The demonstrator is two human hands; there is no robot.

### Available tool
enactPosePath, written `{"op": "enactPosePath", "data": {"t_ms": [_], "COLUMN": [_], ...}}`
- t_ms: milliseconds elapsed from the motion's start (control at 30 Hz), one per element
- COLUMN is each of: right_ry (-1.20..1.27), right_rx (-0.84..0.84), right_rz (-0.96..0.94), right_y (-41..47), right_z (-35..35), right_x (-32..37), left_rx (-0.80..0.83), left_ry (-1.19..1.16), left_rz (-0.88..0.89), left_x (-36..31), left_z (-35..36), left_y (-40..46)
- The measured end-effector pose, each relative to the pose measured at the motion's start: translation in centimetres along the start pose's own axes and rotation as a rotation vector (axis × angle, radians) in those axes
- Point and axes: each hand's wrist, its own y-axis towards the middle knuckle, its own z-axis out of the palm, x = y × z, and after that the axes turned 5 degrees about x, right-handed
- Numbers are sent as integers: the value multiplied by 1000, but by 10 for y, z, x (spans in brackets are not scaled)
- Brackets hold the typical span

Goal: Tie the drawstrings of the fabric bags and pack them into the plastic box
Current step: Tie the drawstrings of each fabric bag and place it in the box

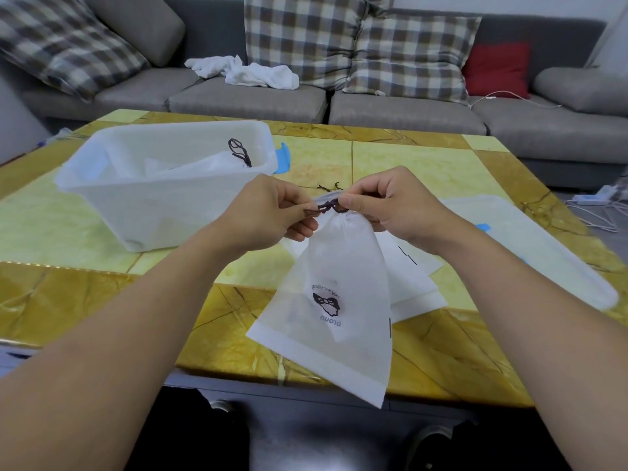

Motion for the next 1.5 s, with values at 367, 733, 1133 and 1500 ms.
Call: {"op": "enactPosePath", "data": {"t_ms": [367,733,1133,1500], "right_ry": [130,-68,344,225], "right_rx": [140,147,-428,-17], "right_rz": [179,183,135,437], "right_y": [-12,-10,34,178], "right_z": [-23,-15,22,116], "right_x": [-2,1,50,114], "left_rx": [23,79,-766,-716], "left_ry": [385,-188,139,621], "left_rz": [60,-167,62,-153], "left_x": [13,5,5,26], "left_z": [-13,-4,-69,-91], "left_y": [1,-7,-15,-34]}}
